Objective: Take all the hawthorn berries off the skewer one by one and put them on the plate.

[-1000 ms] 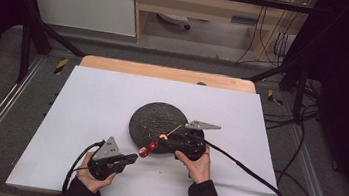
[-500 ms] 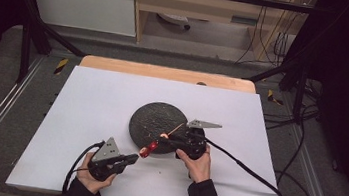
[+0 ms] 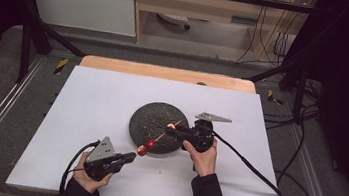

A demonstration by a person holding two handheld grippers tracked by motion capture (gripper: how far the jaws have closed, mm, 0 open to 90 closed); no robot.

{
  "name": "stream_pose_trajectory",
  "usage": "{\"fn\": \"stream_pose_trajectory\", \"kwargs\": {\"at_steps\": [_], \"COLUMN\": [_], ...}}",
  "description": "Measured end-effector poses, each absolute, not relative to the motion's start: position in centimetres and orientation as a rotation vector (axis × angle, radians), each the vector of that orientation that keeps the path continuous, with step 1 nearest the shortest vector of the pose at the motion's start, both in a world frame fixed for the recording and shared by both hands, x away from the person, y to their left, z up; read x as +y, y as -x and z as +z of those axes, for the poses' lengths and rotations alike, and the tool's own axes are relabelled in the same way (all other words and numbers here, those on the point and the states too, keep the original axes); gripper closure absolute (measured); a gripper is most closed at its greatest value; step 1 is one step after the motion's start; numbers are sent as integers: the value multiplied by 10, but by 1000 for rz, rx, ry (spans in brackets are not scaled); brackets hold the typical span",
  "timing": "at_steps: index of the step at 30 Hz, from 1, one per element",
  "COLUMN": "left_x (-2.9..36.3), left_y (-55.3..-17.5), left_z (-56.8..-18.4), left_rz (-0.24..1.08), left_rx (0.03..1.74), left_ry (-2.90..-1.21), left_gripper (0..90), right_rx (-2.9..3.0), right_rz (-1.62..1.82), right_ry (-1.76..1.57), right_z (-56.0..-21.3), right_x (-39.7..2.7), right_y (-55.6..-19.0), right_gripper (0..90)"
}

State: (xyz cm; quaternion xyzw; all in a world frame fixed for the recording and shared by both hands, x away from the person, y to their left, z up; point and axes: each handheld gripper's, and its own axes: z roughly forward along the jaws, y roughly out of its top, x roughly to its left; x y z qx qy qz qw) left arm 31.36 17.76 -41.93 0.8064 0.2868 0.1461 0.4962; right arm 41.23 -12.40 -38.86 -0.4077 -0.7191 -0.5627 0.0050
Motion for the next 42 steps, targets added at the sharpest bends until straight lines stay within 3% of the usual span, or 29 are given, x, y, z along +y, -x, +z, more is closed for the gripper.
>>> {"fn": "stream_pose_trajectory", "kwargs": {"at_steps": [21,42], "left_x": [190,200], "left_y": [-316,-324], "left_z": [-418,-419], "left_rz": [359,353], "left_rx": [721,793], "left_ry": [-1936,-1914], "left_gripper": [885,884], "right_rx": [-2332,-2500], "right_rz": [-1813,-1515], "right_ry": [1455,1433], "right_z": [-360,-441], "right_x": [-158,-109], "right_y": [-442,-452], "right_gripper": [605,600]}}
